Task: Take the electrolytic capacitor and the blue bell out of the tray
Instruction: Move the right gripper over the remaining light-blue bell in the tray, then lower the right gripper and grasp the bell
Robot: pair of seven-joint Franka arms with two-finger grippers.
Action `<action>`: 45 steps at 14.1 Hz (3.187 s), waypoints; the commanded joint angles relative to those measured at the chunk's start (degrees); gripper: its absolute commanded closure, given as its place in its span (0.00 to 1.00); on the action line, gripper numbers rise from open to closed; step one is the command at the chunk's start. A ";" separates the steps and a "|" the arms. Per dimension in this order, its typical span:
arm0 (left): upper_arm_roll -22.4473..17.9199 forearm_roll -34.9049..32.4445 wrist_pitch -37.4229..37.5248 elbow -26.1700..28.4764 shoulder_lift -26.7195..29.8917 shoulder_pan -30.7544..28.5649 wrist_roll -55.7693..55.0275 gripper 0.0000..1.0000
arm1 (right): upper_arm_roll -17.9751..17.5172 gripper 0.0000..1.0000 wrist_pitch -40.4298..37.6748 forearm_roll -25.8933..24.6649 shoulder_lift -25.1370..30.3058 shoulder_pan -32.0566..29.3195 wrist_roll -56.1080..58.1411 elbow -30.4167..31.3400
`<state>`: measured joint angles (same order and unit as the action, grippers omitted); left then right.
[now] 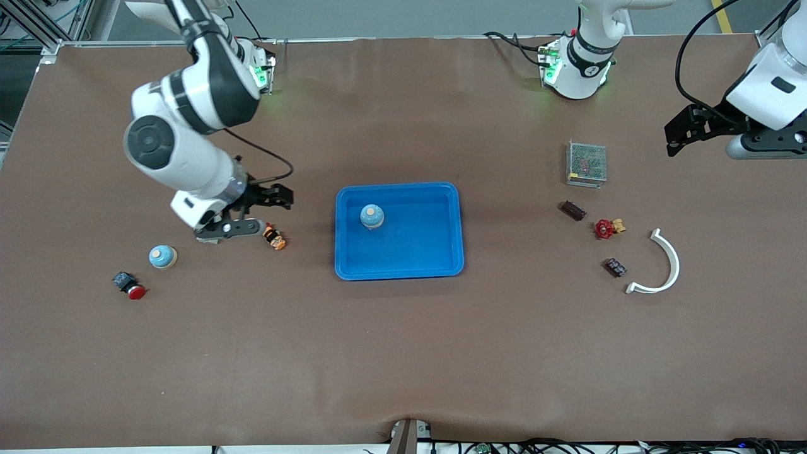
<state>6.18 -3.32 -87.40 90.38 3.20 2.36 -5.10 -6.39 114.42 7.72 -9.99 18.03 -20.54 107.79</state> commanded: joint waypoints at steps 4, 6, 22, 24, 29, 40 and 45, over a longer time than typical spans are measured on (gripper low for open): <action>-4.42 4.55 0.21 1.82 2.16 0.63 4.14 0.00 | 0.76 0.00 10.02 -0.16 -4.93 10.44 -17.23 -0.21; -4.16 4.03 0.21 1.73 1.81 0.54 3.61 0.00 | 0.85 0.00 13.10 -0.33 -7.57 12.20 -20.05 -0.56; -2.58 0.60 -1.19 1.55 1.11 0.19 3.34 0.00 | 1.29 0.00 24.36 -7.98 -19.62 17.39 -26.21 -0.57; -2.58 0.60 -1.11 1.55 1.19 0.10 3.34 0.00 | 1.29 0.00 25.41 -8.07 -20.15 17.65 -26.74 -0.21; -2.58 0.60 -1.11 1.55 1.19 0.19 3.34 0.00 | 1.29 0.00 27.78 -8.51 -22.87 18.36 -26.83 -0.21; -2.40 0.60 -0.58 1.55 1.11 0.54 1.41 0.00 | 1.38 0.00 28.58 -9.04 -23.93 19.41 -26.83 0.93; -1.87 0.60 -0.58 1.64 1.28 0.36 1.59 0.00 | 1.38 0.00 30.07 -9.04 -25.34 19.41 -26.83 0.84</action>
<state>3.67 -1.46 -87.92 91.57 3.74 2.84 -2.81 -5.78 143.51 -0.13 -34.67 36.44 -45.74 108.75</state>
